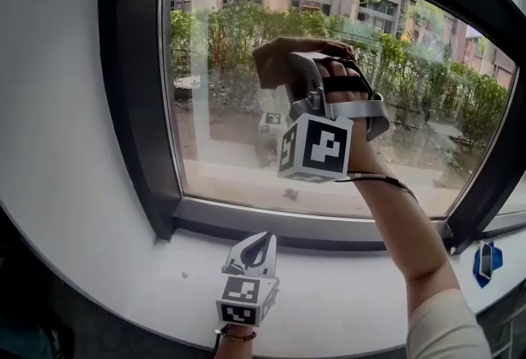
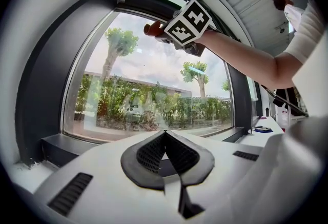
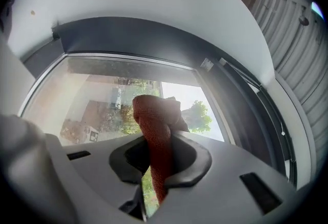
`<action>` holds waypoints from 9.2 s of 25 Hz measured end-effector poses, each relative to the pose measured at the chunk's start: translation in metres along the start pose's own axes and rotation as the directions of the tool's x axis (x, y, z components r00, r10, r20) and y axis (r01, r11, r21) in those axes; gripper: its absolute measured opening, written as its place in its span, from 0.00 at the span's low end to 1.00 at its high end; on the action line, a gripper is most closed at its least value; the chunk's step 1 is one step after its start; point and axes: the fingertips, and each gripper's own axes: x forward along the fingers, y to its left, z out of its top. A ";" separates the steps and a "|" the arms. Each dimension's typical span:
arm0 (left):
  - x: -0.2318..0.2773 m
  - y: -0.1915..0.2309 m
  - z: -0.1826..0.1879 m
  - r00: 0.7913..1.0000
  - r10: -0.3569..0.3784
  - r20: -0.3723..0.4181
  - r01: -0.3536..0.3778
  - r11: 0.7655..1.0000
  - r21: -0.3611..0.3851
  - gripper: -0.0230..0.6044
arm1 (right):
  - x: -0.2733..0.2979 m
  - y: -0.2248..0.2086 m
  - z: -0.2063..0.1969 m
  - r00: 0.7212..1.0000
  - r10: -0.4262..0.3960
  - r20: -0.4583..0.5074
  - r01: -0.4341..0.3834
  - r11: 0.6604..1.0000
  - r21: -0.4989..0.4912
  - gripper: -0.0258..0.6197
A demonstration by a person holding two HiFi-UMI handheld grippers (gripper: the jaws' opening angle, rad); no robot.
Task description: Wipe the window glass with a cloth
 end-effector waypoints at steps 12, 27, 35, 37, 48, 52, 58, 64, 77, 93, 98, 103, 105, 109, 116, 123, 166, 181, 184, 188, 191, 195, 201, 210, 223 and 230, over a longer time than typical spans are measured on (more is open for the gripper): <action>0.002 -0.001 -0.005 1.000 -0.010 -0.006 0.011 1.000 0.016 0.07 | -0.018 0.035 0.002 0.970 0.238 0.045 -0.242 0.947 0.211 0.15; -0.002 0.005 -0.007 1.000 0.013 -0.019 -0.013 1.000 0.010 0.07 | -0.041 0.104 0.005 0.953 0.295 0.063 -0.296 0.872 0.389 0.15; -0.009 0.025 -0.004 0.995 0.098 -0.023 -0.095 0.992 0.084 0.07 | -0.054 0.145 0.006 0.944 0.323 0.068 -0.317 0.831 0.458 0.15; -0.015 0.036 -0.001 0.988 0.154 -0.021 -0.149 0.979 0.142 0.07 | -0.057 0.155 0.006 0.942 0.330 0.064 -0.320 0.825 0.466 0.15; -0.025 0.054 0.007 0.976 0.216 -0.004 -0.213 0.965 0.155 0.07 | -0.076 0.220 0.011 0.904 0.423 0.062 -0.391 0.758 0.522 0.15; -0.024 0.052 0.006 0.978 0.207 -0.004 -0.204 0.967 0.155 0.07 | -0.081 0.239 0.014 0.893 0.446 0.059 -0.405 0.738 0.540 0.15; -0.024 0.052 0.007 0.980 0.201 -0.001 -0.198 0.969 0.150 0.07 | -0.091 0.276 0.016 0.863 0.503 0.050 -0.456 0.732 0.506 0.15; -0.023 0.052 0.006 0.981 0.195 0.002 -0.193 0.969 0.154 0.07 | -0.097 0.302 0.019 0.838 0.544 0.047 -0.490 0.710 0.507 0.15; -0.021 0.051 0.004 0.983 0.183 -0.001 -0.181 0.973 0.143 0.07 | -0.110 0.337 0.021 0.770 0.634 0.072 -0.573 0.637 0.516 0.15; -0.017 0.055 -0.010 0.984 0.178 -0.016 -0.174 0.977 0.124 0.07 | -0.042 -0.030 0.032 0.991 -0.029 0.131 0.016 0.995 0.097 0.15; -0.012 0.049 -0.017 0.986 0.162 -0.031 -0.156 0.976 0.154 0.07 | -0.007 -0.138 0.044 0.965 -0.237 0.116 0.248 0.965 -0.089 0.15; -0.015 0.050 -0.020 0.987 0.155 -0.037 -0.145 0.972 0.186 0.07 | 0.024 -0.170 0.063 0.942 -0.320 0.103 0.334 0.924 -0.184 0.15; -0.017 0.052 -0.019 0.987 0.156 -0.031 -0.147 0.968 0.202 0.07 | 0.037 -0.169 0.069 0.938 -0.333 0.094 0.346 0.910 -0.230 0.15; -0.026 0.055 -0.026 0.985 0.164 -0.049 -0.149 0.963 0.224 0.07 | 0.059 -0.152 0.075 0.938 -0.338 0.078 0.345 0.888 -0.303 0.15; -0.027 0.080 -0.025 0.980 0.197 -0.026 -0.190 0.967 0.169 0.07 | 0.079 -0.139 0.080 0.943 -0.327 0.059 0.332 0.916 -0.224 0.14; -0.021 0.078 -0.027 0.980 0.188 -0.069 -0.181 0.980 0.087 0.07 | 0.074 -0.104 0.083 0.982 -0.178 0.060 0.184 0.975 -0.127 0.14; -0.046 0.087 -0.003 0.970 0.242 -0.004 -0.239 0.960 0.145 0.07 | -0.021 0.190 0.091 0.961 0.253 0.109 -0.275 0.882 0.383 0.15; -0.053 0.106 -0.002 0.960 0.279 0.004 -0.278 0.956 0.091 0.07 | -0.048 0.273 0.094 0.852 0.508 0.123 -0.502 0.728 0.467 0.15; -0.055 0.111 -0.002 0.956 0.293 0.000 -0.292 0.953 0.081 0.07 | -0.053 0.291 0.096 0.821 0.558 0.121 -0.546 0.704 0.455 0.15; -0.057 0.113 -0.002 0.953 0.303 0.003 -0.303 0.951 0.069 0.07 | -0.057 0.308 0.098 0.809 0.576 0.120 -0.557 0.684 0.471 0.15; -0.060 0.117 -0.002 0.949 0.315 0.003 -0.315 0.947 0.063 0.07 | -0.064 0.327 0.100 0.764 0.632 0.131 -0.597 0.616 0.514 0.15; -0.064 0.122 0.001 0.942 0.334 0.007 -0.334 0.940 0.066 0.07 | -0.069 0.345 0.099 0.743 0.655 0.135 -0.616 0.593 0.519 0.15; -0.073 0.133 0.002 0.929 0.369 0.015 -0.370 0.928 0.040 0.07 | -0.080 0.325 0.101 0.726 0.667 0.166 -0.651 0.590 0.478 0.14; -0.073 0.132 -0.002 0.941 0.337 0.030 -0.336 0.941 -0.044 0.07 | -0.045 0.069 0.106 0.946 0.217 0.240 -0.295 0.881 0.369 0.14; -0.074 0.119 0.006 0.945 0.324 0.047 -0.324 0.946 -0.006 0.07 | 0.047 -0.157 0.140 0.967 -0.194 0.168 0.183 0.980 0.077 0.15; -0.071 0.115 0.007 0.948 0.314 0.049 -0.314 0.949 0.005 0.07 | 0.086 -0.155 0.165 0.973 -0.188 0.135 0.200 0.976 -0.082 0.15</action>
